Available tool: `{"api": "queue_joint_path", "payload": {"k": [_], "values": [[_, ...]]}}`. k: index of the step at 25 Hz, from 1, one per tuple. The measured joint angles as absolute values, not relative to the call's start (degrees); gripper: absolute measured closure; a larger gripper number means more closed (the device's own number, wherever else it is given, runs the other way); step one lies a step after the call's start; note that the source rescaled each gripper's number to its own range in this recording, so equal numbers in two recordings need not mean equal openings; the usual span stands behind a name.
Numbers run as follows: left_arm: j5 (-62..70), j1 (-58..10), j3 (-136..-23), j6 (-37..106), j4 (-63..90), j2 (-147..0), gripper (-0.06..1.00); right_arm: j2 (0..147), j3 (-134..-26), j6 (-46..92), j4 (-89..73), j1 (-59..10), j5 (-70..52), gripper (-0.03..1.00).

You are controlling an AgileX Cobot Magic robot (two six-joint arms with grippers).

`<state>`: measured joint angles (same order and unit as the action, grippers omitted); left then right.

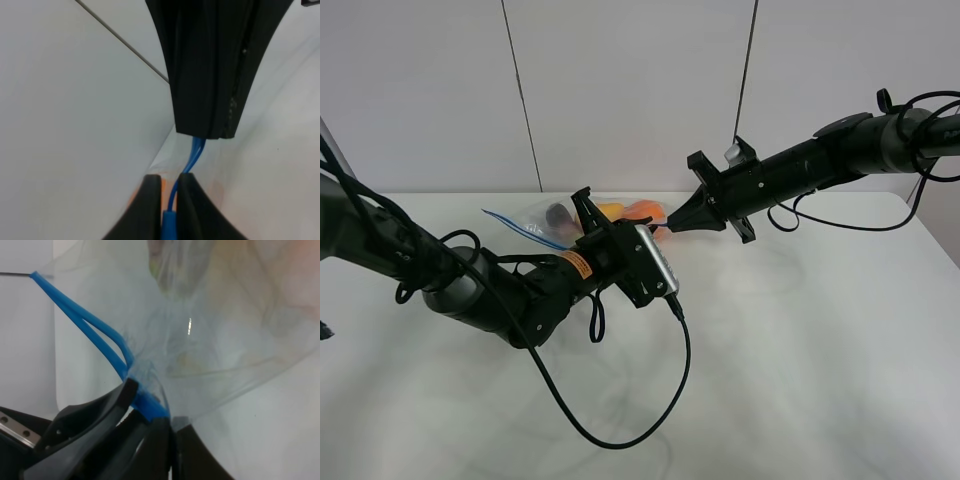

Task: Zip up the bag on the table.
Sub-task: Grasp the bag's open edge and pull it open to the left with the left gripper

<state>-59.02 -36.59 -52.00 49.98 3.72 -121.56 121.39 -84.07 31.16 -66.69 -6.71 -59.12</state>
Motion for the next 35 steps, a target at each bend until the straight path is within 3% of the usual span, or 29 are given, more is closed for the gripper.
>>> {"api": "queue_joint_path", "payload": {"k": [8, 35], "values": [[-66.11, -35.34, -47.45, 52.42, 5.05, -121.62, 0.94, 121.39, -84.07, 31.16, -67.14, -6.71, -60.01, 0.97], [-68.58, -6.11, -45.59, 53.30, 2.50, -121.62, 0.94, 121.39, -84.34, 31.16, -68.44, -7.19, -59.14, 0.97]]}}
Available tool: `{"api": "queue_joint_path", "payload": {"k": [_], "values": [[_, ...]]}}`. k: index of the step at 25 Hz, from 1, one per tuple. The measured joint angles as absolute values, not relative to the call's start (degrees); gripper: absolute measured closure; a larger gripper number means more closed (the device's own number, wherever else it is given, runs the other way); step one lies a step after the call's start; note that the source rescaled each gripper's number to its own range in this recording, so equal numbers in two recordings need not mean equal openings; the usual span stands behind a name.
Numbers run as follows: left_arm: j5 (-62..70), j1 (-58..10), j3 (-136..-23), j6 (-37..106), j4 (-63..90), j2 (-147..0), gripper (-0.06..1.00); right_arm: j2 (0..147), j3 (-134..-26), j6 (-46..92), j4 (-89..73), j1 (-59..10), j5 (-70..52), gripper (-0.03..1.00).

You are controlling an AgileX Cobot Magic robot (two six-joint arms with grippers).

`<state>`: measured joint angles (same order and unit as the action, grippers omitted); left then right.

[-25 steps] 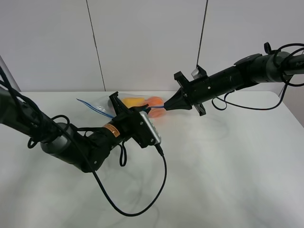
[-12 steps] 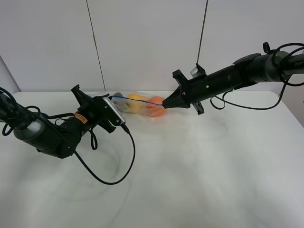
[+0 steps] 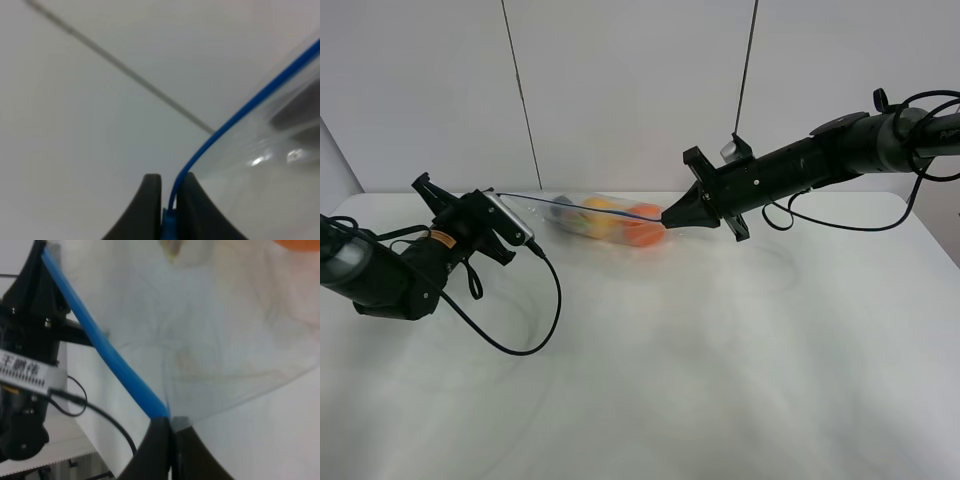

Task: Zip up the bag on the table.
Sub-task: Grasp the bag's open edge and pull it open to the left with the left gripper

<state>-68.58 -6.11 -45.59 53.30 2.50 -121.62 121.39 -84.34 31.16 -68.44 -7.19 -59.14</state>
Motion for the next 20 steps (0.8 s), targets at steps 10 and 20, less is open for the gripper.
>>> {"api": "queue_joint_path", "payload": {"k": [10, 20], "values": [[-69.24, -4.74, -45.59, 53.29, -0.86, -121.62, 0.94, 121.39, -84.38, 31.16, -68.53, -7.33, -59.25, 0.97], [-69.42, -3.27, -45.59, 46.62, 0.33, -121.97, 0.14, 121.39, -84.38, 31.16, -66.70, -6.87, -59.31, 0.97]]}}
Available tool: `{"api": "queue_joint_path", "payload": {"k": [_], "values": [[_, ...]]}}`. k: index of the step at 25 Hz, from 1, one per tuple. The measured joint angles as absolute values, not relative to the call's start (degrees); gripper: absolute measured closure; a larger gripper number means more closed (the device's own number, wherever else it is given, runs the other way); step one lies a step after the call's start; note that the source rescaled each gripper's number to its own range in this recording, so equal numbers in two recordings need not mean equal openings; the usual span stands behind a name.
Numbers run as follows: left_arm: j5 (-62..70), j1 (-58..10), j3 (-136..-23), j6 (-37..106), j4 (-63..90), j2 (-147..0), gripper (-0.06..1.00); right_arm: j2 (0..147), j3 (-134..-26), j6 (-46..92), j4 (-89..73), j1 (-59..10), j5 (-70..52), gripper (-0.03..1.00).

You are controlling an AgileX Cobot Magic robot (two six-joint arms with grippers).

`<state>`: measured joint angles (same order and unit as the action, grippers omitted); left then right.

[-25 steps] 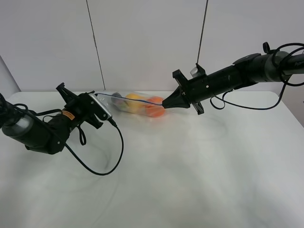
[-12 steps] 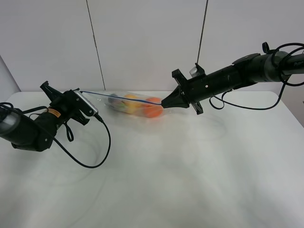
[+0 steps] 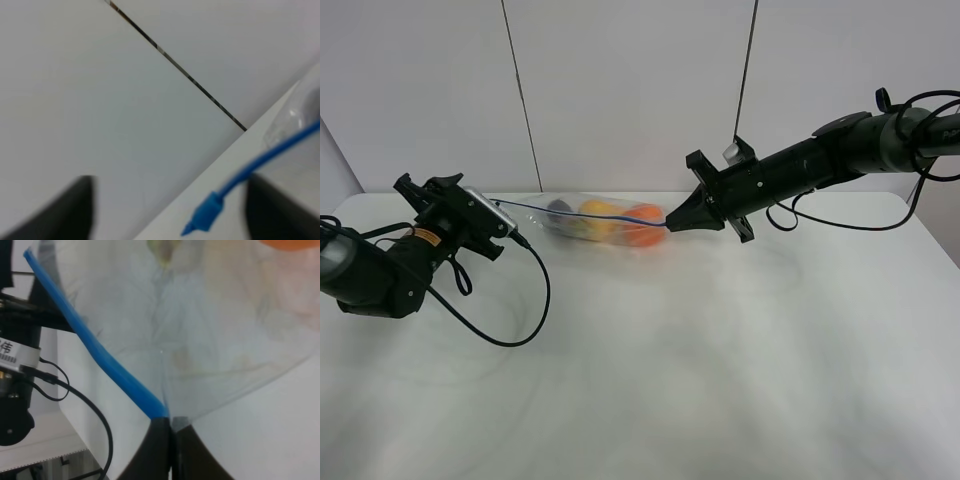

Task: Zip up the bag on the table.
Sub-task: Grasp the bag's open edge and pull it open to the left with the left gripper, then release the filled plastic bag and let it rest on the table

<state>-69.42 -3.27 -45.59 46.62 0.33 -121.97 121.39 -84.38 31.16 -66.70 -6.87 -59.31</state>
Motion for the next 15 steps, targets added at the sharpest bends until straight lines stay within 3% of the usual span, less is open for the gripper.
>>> {"api": "queue_joint_path", "payload": {"k": [2, 5, 15], "values": [[-69.62, -2.14, -45.59, 45.22, 2.14, -122.95, 0.06, 121.39, -84.38, 31.16, -66.68, -6.87, -59.31, 0.97], [-69.49, 0.41, -45.59, 44.18, 5.54, -124.87, 0.02, 121.39, -84.38, 31.16, -66.57, -6.87, -59.31, 0.97], [-63.78, 9.65, -45.71, 17.32, 4.76, -120.62, 0.04, 121.39, -84.38, 30.87, -66.51, -6.87, -59.31, 0.97]]}}
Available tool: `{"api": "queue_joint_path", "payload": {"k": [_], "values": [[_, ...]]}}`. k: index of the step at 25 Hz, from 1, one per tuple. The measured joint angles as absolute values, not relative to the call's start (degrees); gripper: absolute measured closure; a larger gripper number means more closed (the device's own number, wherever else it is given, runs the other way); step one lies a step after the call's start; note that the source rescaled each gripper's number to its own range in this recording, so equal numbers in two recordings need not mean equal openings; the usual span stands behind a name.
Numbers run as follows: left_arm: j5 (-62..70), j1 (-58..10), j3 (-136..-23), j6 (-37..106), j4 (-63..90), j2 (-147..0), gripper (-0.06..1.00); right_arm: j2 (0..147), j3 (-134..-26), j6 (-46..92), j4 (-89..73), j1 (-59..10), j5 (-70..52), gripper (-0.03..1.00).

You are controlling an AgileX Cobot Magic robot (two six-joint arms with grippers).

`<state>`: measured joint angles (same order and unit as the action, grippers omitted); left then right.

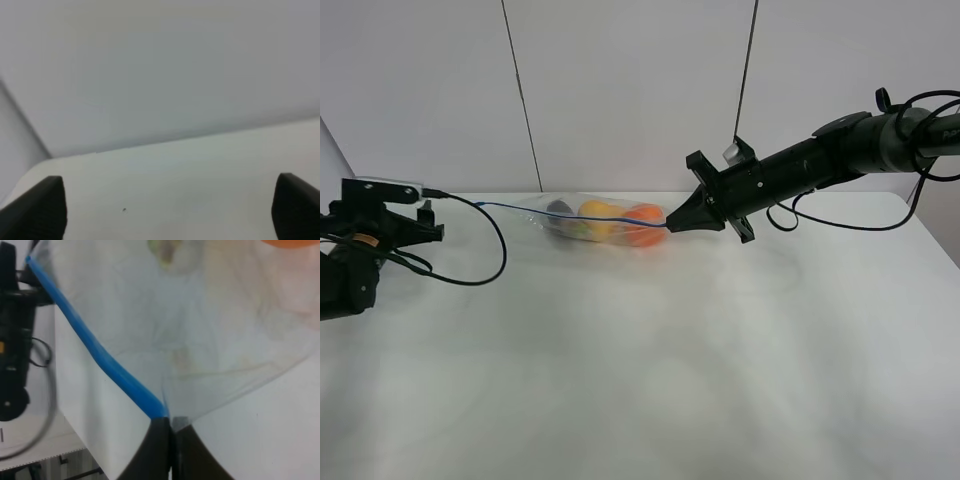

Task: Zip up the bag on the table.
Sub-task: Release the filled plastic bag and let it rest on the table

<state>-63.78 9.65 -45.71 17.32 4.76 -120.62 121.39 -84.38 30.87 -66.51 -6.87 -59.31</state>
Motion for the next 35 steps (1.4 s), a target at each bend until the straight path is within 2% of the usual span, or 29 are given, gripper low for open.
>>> {"api": "queue_joint_path", "payload": {"k": [5, 11, 14, 20, 27, 35], "values": [[-42.94, 12.68, -49.83, 5.20, -3.98, -114.27, 0.04, 121.39, -84.38, 30.69, -66.51, -6.87, -59.31, 0.97], [-12.04, 12.28, -58.40, -10.21, -14.66, -111.73, 0.04, 121.39, -84.38, 30.39, -66.51, -6.87, -59.31, 0.97], [1.96, 11.42, -62.14, -13.49, -17.31, -110.78, 0.04, 121.39, -84.38, 30.25, -66.51, -6.87, -59.42, 0.97], [20.61, 7.20, -69.68, -8.23, -16.42, -108.76, 0.04, 121.39, -84.38, 30.11, -66.51, -6.87, -59.42, 0.97], [48.34, 5.62, -78.84, 12.40, 5.22, -108.76, 0.04, 121.39, -84.38, 30.11, -66.51, -6.87, -59.47, 0.97], [67.46, 5.62, -81.91, 13.94, 13.69, -108.17, 0.04, 121.39, -84.38, 30.11, -66.26, -6.87, -59.47, 0.97]]}}
